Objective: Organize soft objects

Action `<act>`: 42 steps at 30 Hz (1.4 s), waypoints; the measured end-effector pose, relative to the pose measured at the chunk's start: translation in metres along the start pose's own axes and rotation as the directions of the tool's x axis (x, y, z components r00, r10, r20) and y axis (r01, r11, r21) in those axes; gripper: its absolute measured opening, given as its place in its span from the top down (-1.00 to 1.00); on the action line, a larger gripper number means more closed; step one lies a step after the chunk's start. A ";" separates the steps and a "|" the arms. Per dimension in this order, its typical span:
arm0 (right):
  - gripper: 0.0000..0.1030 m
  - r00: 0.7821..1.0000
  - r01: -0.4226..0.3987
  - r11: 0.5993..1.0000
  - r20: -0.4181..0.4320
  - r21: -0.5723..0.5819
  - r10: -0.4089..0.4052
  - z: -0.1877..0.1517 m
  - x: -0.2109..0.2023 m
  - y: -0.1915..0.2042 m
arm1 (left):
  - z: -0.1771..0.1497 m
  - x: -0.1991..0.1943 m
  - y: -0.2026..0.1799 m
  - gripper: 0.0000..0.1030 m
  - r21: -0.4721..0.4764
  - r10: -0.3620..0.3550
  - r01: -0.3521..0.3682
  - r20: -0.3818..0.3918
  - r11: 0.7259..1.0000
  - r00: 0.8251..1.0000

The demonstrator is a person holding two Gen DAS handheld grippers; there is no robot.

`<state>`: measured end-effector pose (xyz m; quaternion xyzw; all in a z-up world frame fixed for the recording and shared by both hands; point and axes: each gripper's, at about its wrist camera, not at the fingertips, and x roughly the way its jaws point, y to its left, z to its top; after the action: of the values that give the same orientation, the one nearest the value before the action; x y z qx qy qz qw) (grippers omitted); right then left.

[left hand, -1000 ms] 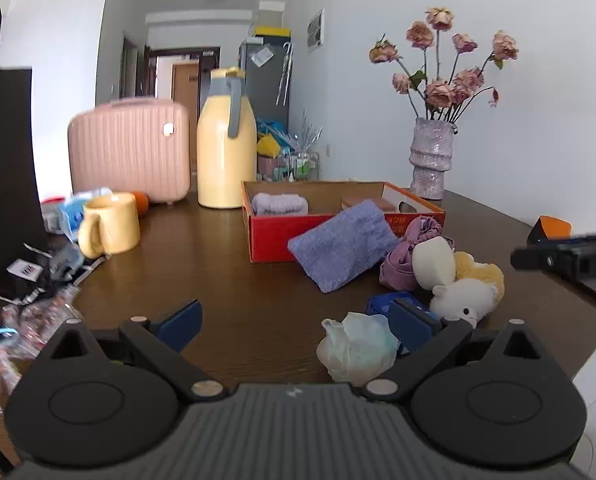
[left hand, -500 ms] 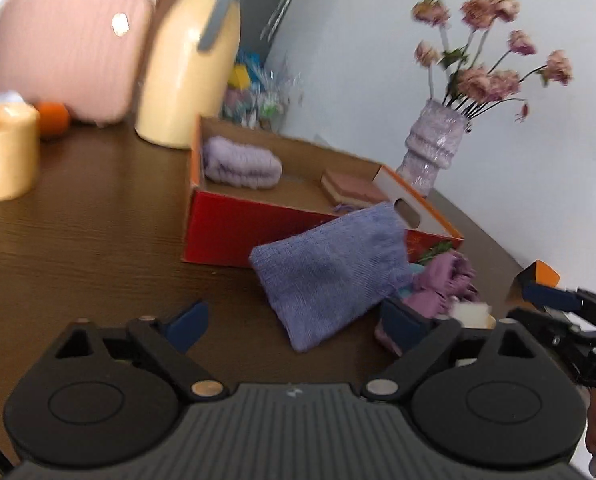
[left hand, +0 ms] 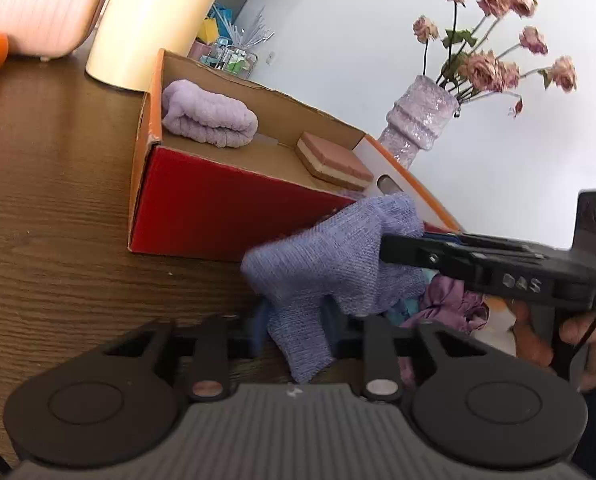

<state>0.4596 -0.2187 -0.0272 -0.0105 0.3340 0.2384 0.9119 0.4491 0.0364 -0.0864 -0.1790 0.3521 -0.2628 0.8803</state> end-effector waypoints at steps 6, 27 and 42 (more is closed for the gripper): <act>0.70 0.992 -0.003 1.000 0.123 0.003 0.002 -0.003 -0.028 0.010 | 0.004 -0.015 -0.020 0.88 0.102 -0.001 -0.005 0.054 0.995 0.999; 0.64 0.990 -0.118 0.953 0.105 0.278 0.091 -0.165 -0.189 0.038 | -0.115 -0.140 -0.146 0.83 0.049 -0.093 0.092 0.012 0.995 0.996; 0.08 0.980 0.042 0.959 0.178 0.281 -0.095 -0.207 -0.185 0.051 | -0.149 -0.130 -0.139 -0.13 -0.005 0.019 -0.019 -0.040 1.000 0.999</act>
<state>0.1894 -0.2892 -0.0677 0.1280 0.2752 0.1577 0.9397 0.2163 -0.0168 -0.0509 -0.1728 0.3722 -0.2569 0.8750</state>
